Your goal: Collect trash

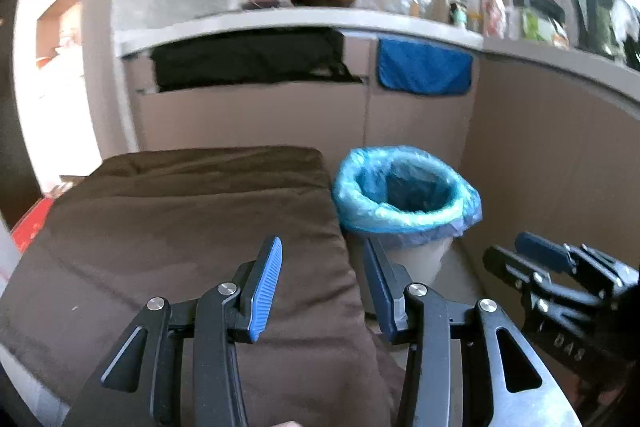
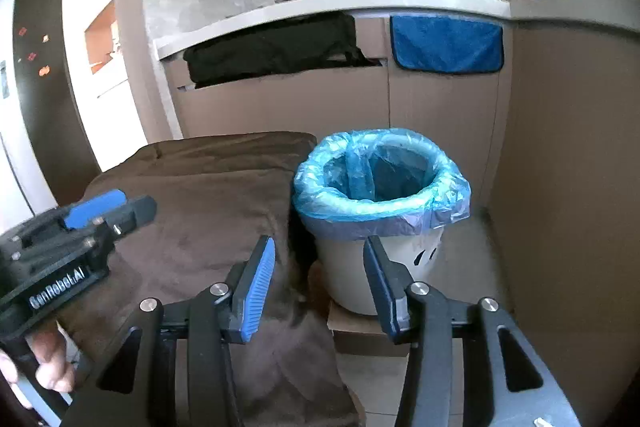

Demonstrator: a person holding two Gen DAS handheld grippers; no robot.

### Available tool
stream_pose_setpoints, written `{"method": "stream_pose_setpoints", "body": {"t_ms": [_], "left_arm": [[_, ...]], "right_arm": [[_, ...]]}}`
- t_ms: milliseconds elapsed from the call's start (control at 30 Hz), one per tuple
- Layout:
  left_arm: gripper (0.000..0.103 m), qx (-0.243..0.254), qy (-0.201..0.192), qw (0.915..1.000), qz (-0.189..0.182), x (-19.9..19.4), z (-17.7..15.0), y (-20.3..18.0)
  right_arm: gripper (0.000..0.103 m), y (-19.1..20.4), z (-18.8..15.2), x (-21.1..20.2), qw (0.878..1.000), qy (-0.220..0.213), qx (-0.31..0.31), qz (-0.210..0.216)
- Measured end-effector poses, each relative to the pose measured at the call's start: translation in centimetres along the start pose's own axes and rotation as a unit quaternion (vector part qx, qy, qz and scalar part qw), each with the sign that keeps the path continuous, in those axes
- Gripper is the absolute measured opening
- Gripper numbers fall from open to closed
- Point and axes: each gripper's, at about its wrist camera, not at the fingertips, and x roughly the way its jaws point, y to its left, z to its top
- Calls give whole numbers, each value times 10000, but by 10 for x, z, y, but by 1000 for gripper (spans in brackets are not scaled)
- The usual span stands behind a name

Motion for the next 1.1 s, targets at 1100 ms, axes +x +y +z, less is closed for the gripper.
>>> {"method": "stream_pose_setpoints", "body": {"t_ms": [1100], "left_arm": [[44,145,164,9949,981,-64,-40,-2]], "right_arm": [[48,37,-35,-61,9993,-329,-163,11]]}}
